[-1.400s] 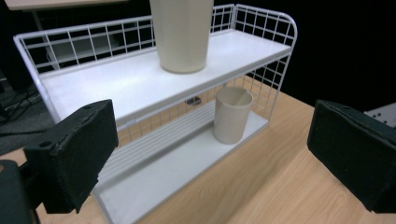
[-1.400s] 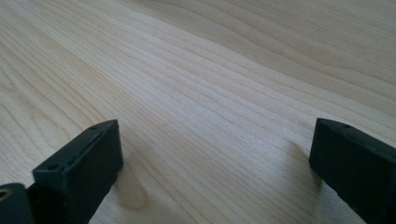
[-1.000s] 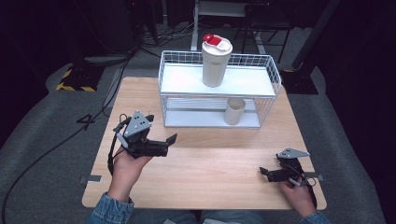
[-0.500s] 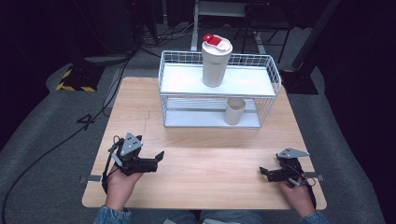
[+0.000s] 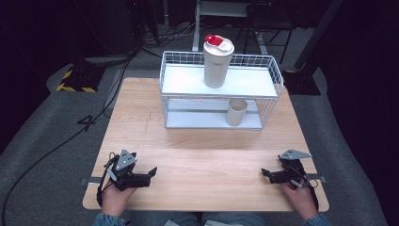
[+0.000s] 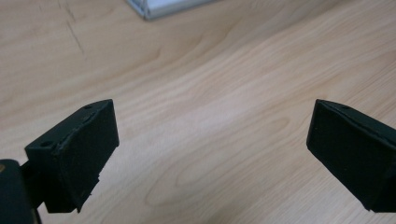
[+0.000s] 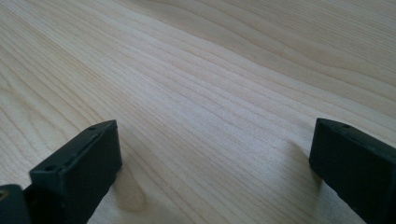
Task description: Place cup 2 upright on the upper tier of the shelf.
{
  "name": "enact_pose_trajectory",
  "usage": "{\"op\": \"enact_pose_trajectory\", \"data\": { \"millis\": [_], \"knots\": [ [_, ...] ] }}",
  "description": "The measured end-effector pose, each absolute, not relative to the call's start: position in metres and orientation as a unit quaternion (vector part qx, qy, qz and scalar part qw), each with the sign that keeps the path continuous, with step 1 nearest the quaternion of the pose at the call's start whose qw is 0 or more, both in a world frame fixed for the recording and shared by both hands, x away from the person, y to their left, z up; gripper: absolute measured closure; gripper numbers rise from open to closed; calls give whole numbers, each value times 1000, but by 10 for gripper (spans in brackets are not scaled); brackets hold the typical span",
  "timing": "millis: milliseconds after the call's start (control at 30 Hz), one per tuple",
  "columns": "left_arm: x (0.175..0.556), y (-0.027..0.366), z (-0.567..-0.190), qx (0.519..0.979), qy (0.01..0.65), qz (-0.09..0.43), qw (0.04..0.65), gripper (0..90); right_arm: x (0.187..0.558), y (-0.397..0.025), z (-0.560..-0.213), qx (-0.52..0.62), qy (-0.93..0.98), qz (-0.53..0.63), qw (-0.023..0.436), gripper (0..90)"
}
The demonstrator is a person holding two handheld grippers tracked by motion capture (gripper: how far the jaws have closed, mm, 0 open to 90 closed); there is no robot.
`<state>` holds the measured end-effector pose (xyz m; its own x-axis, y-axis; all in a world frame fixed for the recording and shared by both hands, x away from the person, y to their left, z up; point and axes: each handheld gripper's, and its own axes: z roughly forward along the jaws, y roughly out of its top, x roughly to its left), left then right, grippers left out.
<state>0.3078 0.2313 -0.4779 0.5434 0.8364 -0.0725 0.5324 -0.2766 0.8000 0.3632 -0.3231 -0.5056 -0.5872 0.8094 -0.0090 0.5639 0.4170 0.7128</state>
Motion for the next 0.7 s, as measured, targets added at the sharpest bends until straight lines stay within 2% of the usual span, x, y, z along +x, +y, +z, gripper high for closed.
{"op": "enact_pose_trajectory", "data": {
  "millis": [300,500,700],
  "knots": [
    [307,247,-505,794,476,146,350,27,363,-323,-506,417,822,342,179,26],
    [309,247,-506,801,479,172,315,22,363,-323,-506,417,822,342,179,26],
    [312,247,-506,801,482,171,313,5,363,-323,-506,417,823,342,179,26]
  ]
}}
